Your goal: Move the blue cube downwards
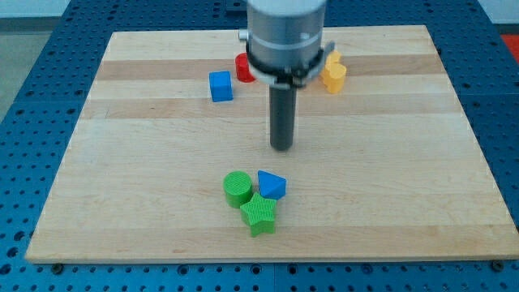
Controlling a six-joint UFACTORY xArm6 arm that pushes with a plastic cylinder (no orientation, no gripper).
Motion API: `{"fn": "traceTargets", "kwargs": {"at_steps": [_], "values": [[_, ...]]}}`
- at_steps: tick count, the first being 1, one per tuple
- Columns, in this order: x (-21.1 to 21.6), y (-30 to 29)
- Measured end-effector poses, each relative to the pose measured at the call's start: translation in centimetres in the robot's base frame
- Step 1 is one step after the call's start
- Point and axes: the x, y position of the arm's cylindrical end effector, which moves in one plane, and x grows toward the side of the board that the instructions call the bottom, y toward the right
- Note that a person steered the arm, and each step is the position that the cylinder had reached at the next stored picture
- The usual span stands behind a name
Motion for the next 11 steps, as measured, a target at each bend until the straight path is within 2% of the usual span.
{"fn": "traceTargets", "kwargs": {"at_steps": [1,3,4,5,6,11], "values": [[-4.3,-2.3],[-10.0,-1.3],[-11.4,-4.2],[-11.4,-8.4],[-11.4,-10.1],[-10.0,-14.3]]}}
